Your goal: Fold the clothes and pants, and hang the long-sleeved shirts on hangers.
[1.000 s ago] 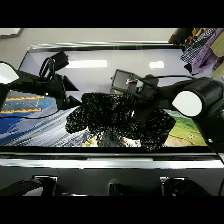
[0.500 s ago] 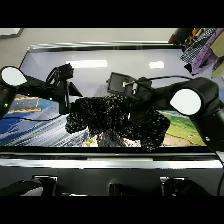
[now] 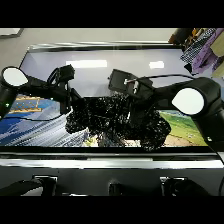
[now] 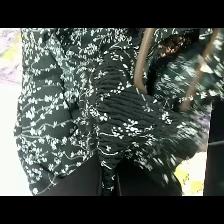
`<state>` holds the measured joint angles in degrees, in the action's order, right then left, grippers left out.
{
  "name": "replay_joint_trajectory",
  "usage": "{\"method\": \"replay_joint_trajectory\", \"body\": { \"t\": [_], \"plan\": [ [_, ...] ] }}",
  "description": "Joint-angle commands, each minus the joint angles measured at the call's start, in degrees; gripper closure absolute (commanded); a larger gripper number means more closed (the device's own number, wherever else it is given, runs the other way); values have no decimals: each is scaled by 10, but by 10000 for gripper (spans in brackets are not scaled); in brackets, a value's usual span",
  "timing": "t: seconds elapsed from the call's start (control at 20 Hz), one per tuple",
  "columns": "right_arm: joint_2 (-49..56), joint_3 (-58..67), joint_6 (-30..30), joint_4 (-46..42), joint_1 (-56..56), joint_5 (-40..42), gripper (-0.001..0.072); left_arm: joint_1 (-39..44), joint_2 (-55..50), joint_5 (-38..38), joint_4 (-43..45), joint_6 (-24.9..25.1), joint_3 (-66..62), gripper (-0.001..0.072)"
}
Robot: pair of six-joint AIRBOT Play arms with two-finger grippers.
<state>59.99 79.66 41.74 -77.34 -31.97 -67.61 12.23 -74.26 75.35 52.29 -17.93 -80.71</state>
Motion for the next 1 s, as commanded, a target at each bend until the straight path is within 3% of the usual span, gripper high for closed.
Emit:
{"method": "replay_joint_trajectory", "body": {
  "t": [0.0, 0.15, 0.3, 0.5, 0.7, 0.85, 0.9, 0.95],
  "plan": [
    [-23, 6, 35, -29, 0, 2, 432, -1, 8, 0, 1, 0, -1, 688],
    [-70, 17, 122, -99, 0, 1, 324, 0, 18, 0, 1, 0, -1, 689],
    [-137, 18, 191, -188, 0, -2, 284, 0, 37, 0, 1, -3, -1, 689],
    [-224, 17, 303, -367, 0, -59, 285, 3, 73, 0, 1, -22, -2, 690],
    [-271, -3, 348, -429, 0, -148, 285, 11, 126, 1, -1, -22, -2, 690],
    [-309, -73, 410, -438, 0, -103, 285, 12, 167, 1, -4, -23, -2, 690],
    [-319, -106, 457, -437, 0, -69, 274, 12, 177, 1, -4, -27, -2, 690],
    [-322, -137, 533, -434, 0, -38, 193, 12, 186, 1, -4, -33, -2, 690]
  ]
}}
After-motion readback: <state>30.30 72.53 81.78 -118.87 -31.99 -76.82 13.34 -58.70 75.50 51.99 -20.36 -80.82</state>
